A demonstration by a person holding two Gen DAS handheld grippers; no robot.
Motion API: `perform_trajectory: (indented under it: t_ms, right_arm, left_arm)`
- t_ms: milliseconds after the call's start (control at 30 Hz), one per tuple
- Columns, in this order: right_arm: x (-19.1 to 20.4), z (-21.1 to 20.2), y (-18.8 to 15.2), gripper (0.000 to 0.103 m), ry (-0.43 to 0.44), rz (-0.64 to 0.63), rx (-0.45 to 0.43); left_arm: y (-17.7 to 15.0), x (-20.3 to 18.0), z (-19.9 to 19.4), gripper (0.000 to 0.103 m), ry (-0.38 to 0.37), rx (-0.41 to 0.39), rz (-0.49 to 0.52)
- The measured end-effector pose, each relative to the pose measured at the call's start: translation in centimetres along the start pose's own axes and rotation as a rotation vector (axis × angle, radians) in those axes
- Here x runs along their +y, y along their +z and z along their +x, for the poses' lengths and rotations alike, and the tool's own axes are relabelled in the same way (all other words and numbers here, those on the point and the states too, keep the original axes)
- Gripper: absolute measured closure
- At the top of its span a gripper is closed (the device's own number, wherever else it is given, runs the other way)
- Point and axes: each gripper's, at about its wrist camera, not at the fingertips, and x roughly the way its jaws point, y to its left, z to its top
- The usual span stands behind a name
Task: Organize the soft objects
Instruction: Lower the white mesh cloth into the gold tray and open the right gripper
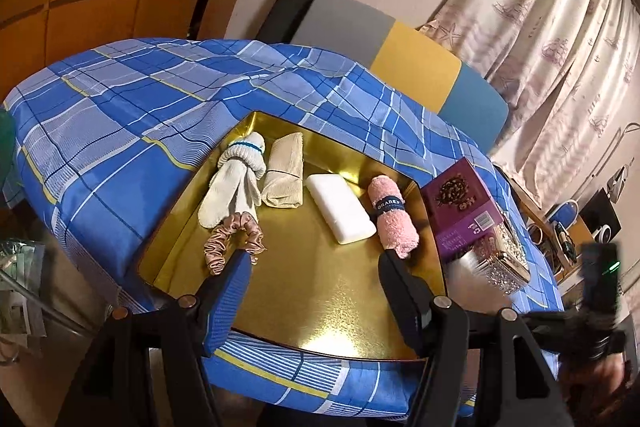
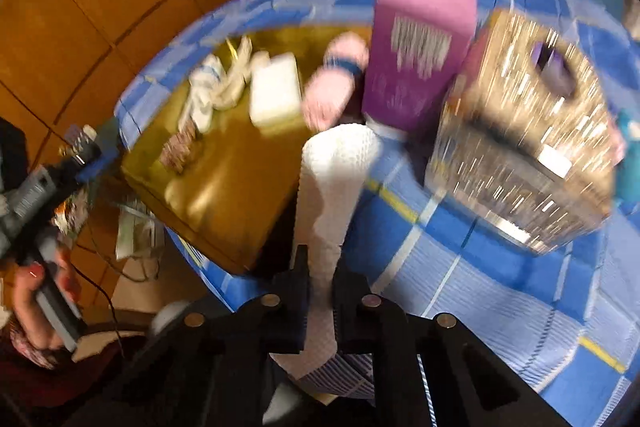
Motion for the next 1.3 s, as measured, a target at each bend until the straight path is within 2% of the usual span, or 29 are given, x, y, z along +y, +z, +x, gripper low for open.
perform_trajectory:
  t_ms: [133,233,367,467,533,600,667,733,800,933,1133,1200,1300]
  right_arm:
    - [3.2,-3.8,3.5,0.093,0.002,-0.068,-0.121]
    - [5.6,-4.1,6.3,0.093,0.060,-0.090,-0.167]
    - [7.9,0.5,8.1,0.089,0.135,-0.055,-0.110]
    - [9.1,5.1,8.0,0.087,0.150,-0.059,-0.041]
    - [9.5,6.6,7.7,0.073,0.144,-0.060,-0.027]
    - [9.6,6.9,7.5,0.071,0.156,-0.057,-0.036]
    - [9.3,5.8,7.4,0.065,0.163,-0.043,-0.073]
    - [8.3,3.5,7.3,0.049,0.163,-0.029,-0.145]
    - [7.2,1.2,7.2,0.042,0.136,-0.001,-0.216]
    - [3.9,-4.2,6.3,0.042,0.118,0.061,-0.337]
    - [-3.1,-10.2,3.2,0.041,-0.083,0.163,-0.443]
    - [-7.0,-11.3,1.4,0.038,-0.166,0.251,-0.450]
    - [-12.4,-11.5,-0.6,0.037,-0.253,0.377,-0.414]
  left_arm:
    - [0.2,0.4,-0.2,0.036,0.008,-0.009,-0.015]
    - [0.4,0.8,-0.2,0.036,0.020,-0.014,-0.030]
    - [0.7,1.4,-0.5,0.036,0.051,-0.033,-0.044]
    - [1.0,2.0,-0.8,0.036,0.071,-0.055,-0.058]
    - [1.1,2.4,-0.8,0.036,0.074,-0.056,-0.069]
    - [1.2,2.7,-0.7,0.036,0.077,-0.053,-0.077]
    - [1.1,2.8,-0.7,0.036,0.073,-0.052,-0.080]
    - [1.0,2.6,-0.5,0.036,0.067,-0.052,-0.073]
    - [0.8,2.3,-0.2,0.036,0.064,-0.042,-0.065]
    - [0.2,1.0,0.1,0.036,0.035,-0.026,-0.017]
    - [-1.2,-2.3,1.0,0.036,-0.050,0.019,0.063]
    - [-2.0,-4.2,1.5,0.036,-0.101,0.050,0.101]
    - [-2.9,-7.1,2.2,0.036,-0.168,0.092,0.160]
